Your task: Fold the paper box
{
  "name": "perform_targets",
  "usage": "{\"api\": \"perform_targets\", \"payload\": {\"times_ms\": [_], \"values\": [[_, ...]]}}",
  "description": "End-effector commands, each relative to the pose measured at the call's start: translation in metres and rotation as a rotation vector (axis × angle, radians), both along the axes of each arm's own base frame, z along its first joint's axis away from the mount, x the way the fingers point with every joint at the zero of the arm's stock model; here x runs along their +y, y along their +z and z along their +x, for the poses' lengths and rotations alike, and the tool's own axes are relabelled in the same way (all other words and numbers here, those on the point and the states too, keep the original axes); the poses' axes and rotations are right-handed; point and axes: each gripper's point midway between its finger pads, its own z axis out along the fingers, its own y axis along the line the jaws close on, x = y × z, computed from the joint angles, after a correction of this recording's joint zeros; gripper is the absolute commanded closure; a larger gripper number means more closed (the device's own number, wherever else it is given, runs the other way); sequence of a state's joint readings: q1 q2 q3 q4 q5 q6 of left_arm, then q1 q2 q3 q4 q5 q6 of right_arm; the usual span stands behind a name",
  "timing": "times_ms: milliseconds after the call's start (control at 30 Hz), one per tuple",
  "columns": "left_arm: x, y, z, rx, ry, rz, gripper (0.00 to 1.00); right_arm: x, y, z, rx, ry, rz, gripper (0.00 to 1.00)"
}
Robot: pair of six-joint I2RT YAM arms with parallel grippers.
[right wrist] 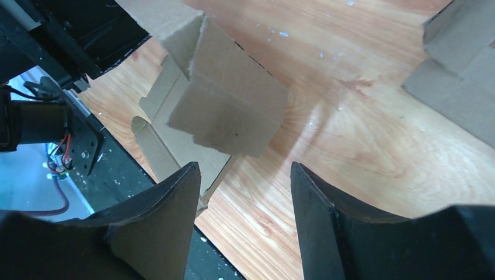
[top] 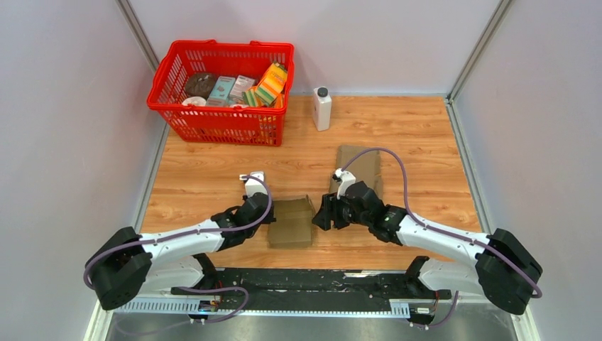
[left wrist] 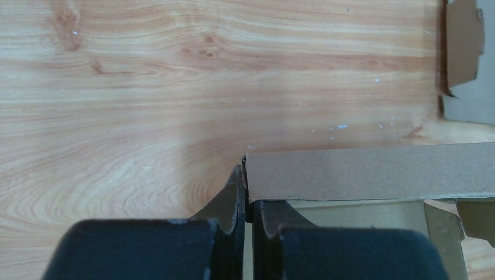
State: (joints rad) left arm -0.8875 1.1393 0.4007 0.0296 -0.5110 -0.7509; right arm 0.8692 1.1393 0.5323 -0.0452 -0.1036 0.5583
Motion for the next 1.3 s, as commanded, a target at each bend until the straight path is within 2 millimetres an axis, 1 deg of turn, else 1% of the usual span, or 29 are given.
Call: {"api": "perform_targets", "payload": {"times_ms": [0,67,100,167,233,367,533,567,600,633,667,700,733,767,800,833,867,933,1033,1067,1100,1167,1200,1233,1267], "values": [[-0.003,0.009,-0.008,0.004,-0.027,-0.062,1.0,0.025,0.025,0.004,-0.009,0.024,0.153,0.39],[-0.002,0.016,-0.008,-0.015,-0.014,-0.096,1.0,0.028,0.023,0.0,0.023,0.02,0.178,0.39],[0.002,0.013,-0.011,-0.001,-0.01,-0.081,1.0,0.031,0.026,0.0,0.021,0.019,0.208,0.39],[0.003,0.019,-0.011,-0.013,-0.003,-0.103,1.0,0.027,0.021,0.0,0.043,-0.019,0.221,0.39],[0.004,0.022,-0.012,-0.016,0.006,-0.117,1.0,0.026,0.026,0.001,0.036,-0.032,0.258,0.4],[0.008,0.03,-0.012,-0.025,0.04,-0.145,1.0,0.028,0.031,-0.006,0.085,-0.049,0.331,0.44],[0.012,0.037,-0.011,-0.047,0.062,-0.157,1.0,0.021,0.026,-0.008,0.112,-0.094,0.349,0.5],[0.014,0.039,-0.01,-0.055,0.069,-0.157,1.0,0.021,0.027,-0.009,0.113,-0.086,0.361,0.55],[0.013,0.041,-0.01,-0.054,0.07,-0.162,1.0,0.025,0.035,-0.011,0.101,-0.054,0.402,0.57],[0.012,0.042,-0.011,-0.055,0.065,-0.169,1.0,0.025,0.03,-0.014,0.114,-0.044,0.407,0.61],[0.011,0.043,-0.01,-0.055,0.063,-0.179,1.0,0.027,0.032,-0.015,0.108,-0.026,0.424,0.69],[0.01,0.044,-0.01,-0.054,0.064,-0.191,1.0,0.032,0.041,-0.017,0.093,0.004,0.463,0.73],[0.008,0.045,-0.01,-0.054,0.059,-0.199,1.0,0.031,0.036,-0.017,0.109,0.002,0.466,0.8],[0.007,0.045,-0.011,-0.053,0.06,-0.205,1.0,0.033,0.04,-0.015,0.101,0.011,0.494,0.84],[0.007,0.046,-0.01,-0.054,0.061,-0.211,1.0,0.031,0.038,-0.013,0.111,0.008,0.502,0.88],[0.007,0.046,-0.01,-0.057,0.061,-0.212,1.0,0.029,0.032,-0.011,0.125,-0.002,0.499,0.96],[0.007,0.046,-0.01,-0.058,0.059,-0.209,1.0,0.025,0.028,-0.01,0.138,-0.019,0.505,1.0],[0.008,0.045,-0.01,-0.06,0.062,-0.208,1.0,0.019,0.02,-0.003,0.148,-0.054,0.492,1.0],[0.007,0.043,-0.009,-0.064,0.063,-0.204,1.0,0.014,0.013,0.002,0.162,-0.093,0.468,1.0],[0.007,0.043,-0.008,-0.066,0.061,-0.203,1.0,0.01,0.007,0.001,0.175,-0.107,0.455,1.0],[0.006,0.043,-0.008,-0.066,0.058,-0.2,1.0,0.006,0.005,0.005,0.175,-0.13,0.45,1.0],[0.005,0.043,-0.008,-0.063,0.052,-0.192,1.0,0.002,0.0,0.005,0.185,-0.141,0.426,1.0],[0.006,0.042,-0.008,-0.063,0.049,-0.185,1.0,0.003,0.004,0.008,0.164,-0.123,0.417,1.0],[0.006,0.041,-0.007,-0.063,0.05,-0.179,1.0,0.005,0.006,0.008,0.154,-0.105,0.402,0.92],[0.006,0.042,-0.006,-0.066,0.05,-0.177,1.0,0.005,0.002,0.005,0.17,-0.088,0.365,0.87]]}}
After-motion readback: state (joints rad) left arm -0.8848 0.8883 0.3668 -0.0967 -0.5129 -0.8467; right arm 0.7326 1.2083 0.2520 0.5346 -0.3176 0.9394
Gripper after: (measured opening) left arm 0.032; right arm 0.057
